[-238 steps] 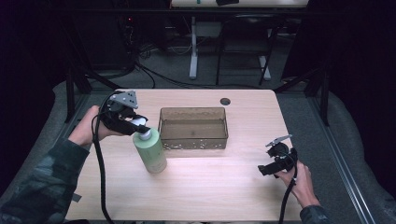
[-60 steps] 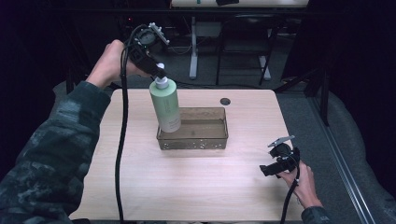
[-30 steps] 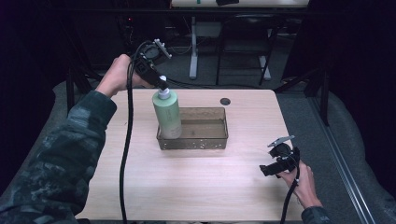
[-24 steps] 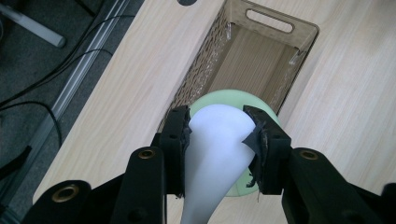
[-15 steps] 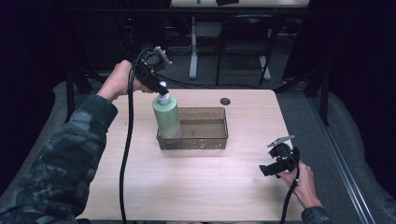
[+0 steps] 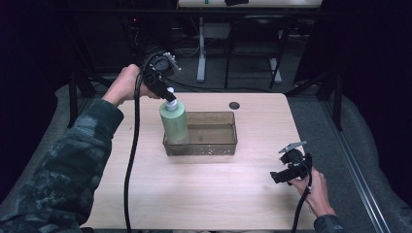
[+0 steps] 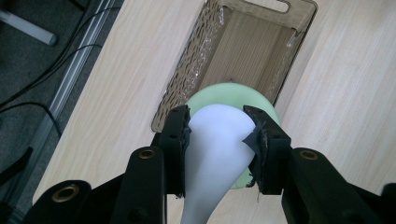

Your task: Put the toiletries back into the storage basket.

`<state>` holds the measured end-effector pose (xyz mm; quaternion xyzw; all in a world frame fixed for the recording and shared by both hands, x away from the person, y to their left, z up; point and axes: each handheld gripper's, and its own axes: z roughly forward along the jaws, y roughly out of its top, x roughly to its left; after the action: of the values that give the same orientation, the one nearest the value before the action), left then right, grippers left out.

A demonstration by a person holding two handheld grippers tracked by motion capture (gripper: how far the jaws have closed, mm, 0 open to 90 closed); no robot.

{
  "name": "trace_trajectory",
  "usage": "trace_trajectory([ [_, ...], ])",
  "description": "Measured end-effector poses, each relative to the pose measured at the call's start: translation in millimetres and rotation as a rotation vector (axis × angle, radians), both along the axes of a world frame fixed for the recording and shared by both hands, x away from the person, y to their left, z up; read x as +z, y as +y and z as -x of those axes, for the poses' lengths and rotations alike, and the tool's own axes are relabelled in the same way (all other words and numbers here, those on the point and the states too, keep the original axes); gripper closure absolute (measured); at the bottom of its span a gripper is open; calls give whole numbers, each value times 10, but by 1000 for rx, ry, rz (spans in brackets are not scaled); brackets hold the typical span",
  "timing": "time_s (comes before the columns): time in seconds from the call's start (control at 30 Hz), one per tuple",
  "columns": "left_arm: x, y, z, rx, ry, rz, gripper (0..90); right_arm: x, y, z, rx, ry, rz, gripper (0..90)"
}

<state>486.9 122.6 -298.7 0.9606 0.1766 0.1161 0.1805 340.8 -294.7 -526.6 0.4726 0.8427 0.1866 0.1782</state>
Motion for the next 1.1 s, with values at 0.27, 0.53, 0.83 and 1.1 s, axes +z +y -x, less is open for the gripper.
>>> trace_trajectory([
  [0.27,-54,-12,-12,-15,6,-34,628,0,-3,0,-2,-1,-1,0],
  [0.53,-116,-14,-14,-29,19,-49,627,4,-3,1,-2,-2,-1,0],
  [0.83,-150,-36,-40,-44,34,-84,628,6,-3,2,-3,-3,-2,0],
  [1.1,-189,-23,-63,-47,45,-102,627,5,-7,2,-5,-2,-5,0],
])
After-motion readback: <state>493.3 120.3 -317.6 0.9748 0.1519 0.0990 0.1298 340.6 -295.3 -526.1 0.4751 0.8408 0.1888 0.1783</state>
